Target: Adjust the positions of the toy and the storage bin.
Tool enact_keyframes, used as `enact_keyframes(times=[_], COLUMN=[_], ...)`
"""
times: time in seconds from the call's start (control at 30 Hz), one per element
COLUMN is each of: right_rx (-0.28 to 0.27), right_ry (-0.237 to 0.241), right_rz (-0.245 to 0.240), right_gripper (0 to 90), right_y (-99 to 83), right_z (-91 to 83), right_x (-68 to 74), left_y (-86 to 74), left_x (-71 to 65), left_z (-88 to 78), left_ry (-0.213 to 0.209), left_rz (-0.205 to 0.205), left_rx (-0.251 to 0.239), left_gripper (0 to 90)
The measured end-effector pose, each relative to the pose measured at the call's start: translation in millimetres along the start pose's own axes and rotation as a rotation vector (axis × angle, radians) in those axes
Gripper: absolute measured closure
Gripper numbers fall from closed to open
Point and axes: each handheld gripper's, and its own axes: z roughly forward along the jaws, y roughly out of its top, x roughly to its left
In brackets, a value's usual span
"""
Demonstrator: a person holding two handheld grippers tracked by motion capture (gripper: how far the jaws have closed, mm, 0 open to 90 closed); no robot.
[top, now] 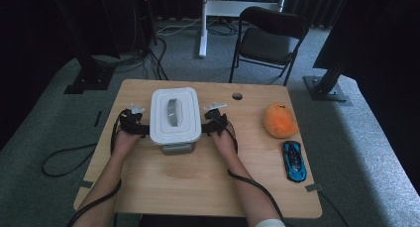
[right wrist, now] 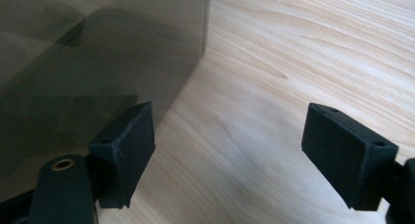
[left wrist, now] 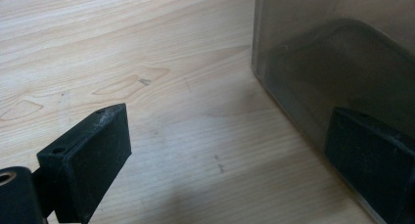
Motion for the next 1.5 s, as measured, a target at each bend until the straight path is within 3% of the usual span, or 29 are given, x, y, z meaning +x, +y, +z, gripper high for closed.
enact_keyframes(times=[0.3, 0.47, 0.83, 1.0, 1.13, 1.23, 1.5], right_rx=[-0.001, -0.010, -0.022, -0.011, -0.017, 0.007, -0.014], right_ry=[0.020, 0.000, 0.043, 0.044, 0.067, 0.066, 0.049], right_rz=[-0.014, -0.044, -0.032, -0.069, -0.053, -0.060, -0.035], right_gripper=[19.6, 19.7, 19.8, 19.8, 19.8, 19.8, 19.8], right_y=[-14.4, -21.0, -42.1, -48.9, -58.8, -66.9, -79.1], right_z=[-15.9, -27.2, -51.7, -62.2, -67.9, -68.8, -83.9], right_x=[-7.3, -6.5, -14.9, -18.7, -22.7, -24.0, -32.9], left_y=[-3.3, -5.4, -11.0, -13.0, -14.1, -14.6, -16.8], left_x=[-20.3, -31.8, -57.6, -72.4, -80.6, -86.8, -106.3], left_z=[-6.6, -10.0, -17.9, -24.5, -28.0, -30.1, -36.4], left_ry=[-0.002, -0.005, -0.029, -0.033, -0.033, -0.030, -0.081], left_rz=[0.026, 0.048, 0.075, 0.107, 0.127, 0.142, 0.178], left_rx=[0.004, 0.001, 0.006, 0.011, 0.011, 0.004, 0.001], left_gripper=[3.8, 3.9, 4.0, 4.2, 4.2, 4.2, 4.1])
